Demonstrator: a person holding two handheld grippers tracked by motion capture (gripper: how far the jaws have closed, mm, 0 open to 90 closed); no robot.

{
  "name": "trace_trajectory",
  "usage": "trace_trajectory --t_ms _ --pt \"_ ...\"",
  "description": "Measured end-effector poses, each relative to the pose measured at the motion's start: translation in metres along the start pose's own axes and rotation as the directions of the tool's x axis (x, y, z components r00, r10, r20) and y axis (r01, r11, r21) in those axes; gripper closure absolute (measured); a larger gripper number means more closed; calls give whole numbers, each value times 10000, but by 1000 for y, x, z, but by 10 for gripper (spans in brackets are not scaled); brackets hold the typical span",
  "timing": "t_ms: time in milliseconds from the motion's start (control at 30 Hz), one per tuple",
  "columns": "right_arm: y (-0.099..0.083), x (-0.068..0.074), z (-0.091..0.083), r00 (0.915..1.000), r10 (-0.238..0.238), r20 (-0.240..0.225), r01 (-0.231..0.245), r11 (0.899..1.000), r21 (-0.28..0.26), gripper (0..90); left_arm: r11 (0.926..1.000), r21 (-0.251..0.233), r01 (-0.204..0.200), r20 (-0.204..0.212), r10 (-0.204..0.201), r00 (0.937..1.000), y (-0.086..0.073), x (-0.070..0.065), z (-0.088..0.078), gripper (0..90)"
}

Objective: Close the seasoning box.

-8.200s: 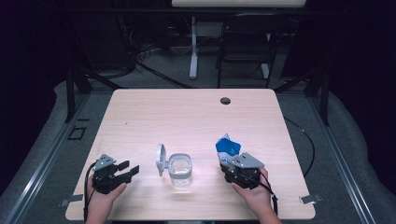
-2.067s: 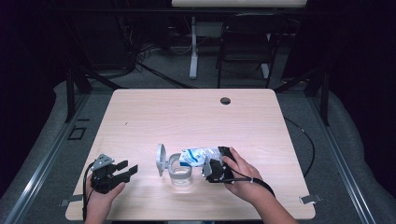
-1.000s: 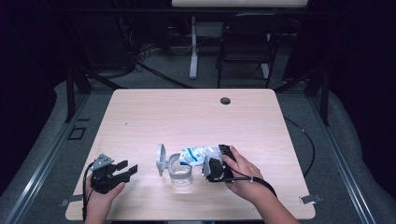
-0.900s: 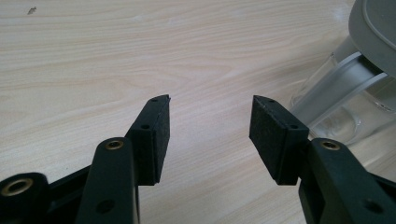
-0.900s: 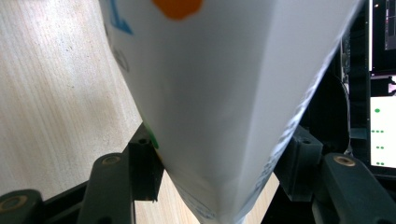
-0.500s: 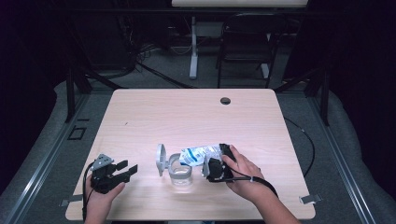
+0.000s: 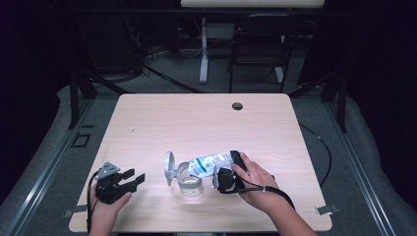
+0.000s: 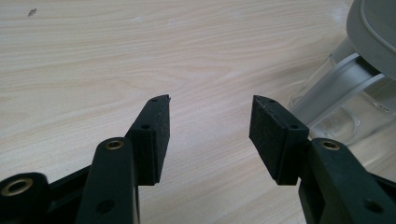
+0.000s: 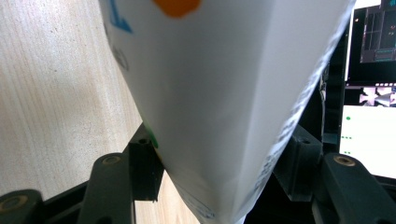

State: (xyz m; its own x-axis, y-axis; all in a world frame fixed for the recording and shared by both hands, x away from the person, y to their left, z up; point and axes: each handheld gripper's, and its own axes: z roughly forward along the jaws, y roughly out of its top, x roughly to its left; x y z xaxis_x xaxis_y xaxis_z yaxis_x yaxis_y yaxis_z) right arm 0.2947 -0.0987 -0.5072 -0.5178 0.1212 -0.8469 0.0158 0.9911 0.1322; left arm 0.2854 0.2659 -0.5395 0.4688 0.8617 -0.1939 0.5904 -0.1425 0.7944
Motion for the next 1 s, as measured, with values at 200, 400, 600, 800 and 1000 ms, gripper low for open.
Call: trace_trajectory --t_ms 200,400,600,800,1000 --pt "3 0 0 9996 -238 134 236 9995 188 427 10000 0 -6 -11 6 10000 1 0 -1 487" --pt "5 -1 0 9994 -308 151 307 9995 100 427 10000 -3 -3 -7 3 10000 0 0 -1 486" --pt "7 -2 -1 9986 -501 188 497 9985 233 428 10000 -9 1 -6 -1 10000 0 0 -1 486" --pt "8 -3 0 9977 -636 241 629 9977 254 428 10000 -38 6 -44 -7 10000 0 1 -1 486" --pt "7 -3 1 9979 -617 219 614 9980 162 428 10000 -38 36 -44 -36 10000 0 1 -1 486"
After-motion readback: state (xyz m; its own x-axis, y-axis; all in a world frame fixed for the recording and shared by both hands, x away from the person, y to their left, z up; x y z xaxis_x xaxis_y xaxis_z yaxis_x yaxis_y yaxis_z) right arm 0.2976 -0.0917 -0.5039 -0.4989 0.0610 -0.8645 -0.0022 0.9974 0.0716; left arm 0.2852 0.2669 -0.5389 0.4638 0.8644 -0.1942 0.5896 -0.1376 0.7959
